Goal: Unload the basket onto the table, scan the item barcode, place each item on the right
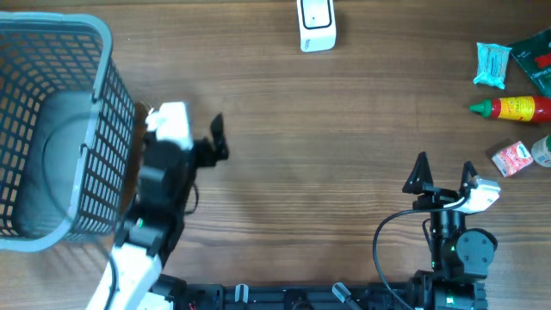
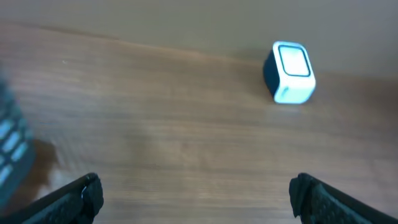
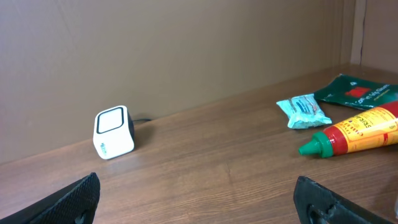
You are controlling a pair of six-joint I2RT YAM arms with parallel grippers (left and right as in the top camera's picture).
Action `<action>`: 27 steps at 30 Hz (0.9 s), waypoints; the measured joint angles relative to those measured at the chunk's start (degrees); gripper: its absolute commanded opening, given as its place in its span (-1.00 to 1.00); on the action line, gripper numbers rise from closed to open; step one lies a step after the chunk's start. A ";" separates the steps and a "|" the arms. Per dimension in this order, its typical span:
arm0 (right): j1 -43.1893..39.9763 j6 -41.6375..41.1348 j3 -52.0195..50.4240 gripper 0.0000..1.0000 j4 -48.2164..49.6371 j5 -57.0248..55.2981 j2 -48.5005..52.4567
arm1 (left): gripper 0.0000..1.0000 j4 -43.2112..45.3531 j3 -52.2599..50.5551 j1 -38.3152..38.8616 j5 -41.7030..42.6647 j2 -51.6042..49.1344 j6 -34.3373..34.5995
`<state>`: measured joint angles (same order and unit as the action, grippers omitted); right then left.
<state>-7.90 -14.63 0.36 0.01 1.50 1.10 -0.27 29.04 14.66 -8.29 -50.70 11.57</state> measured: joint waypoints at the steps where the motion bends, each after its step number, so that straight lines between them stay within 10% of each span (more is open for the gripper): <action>1: 0.00 0.00 0.00 0.99 0.00 0.00 -0.02 | 1.00 0.81 -2.64 -1.07 0.70 2.82 -0.20; 27: 0.00 0.00 0.00 1.00 0.00 0.00 -0.11 | 1.00 0.55 -27.82 -17.42 12.15 44.37 -4.85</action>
<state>-7.90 -14.63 0.36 0.01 1.50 0.99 0.27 1.21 -2.76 3.86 -6.33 6.72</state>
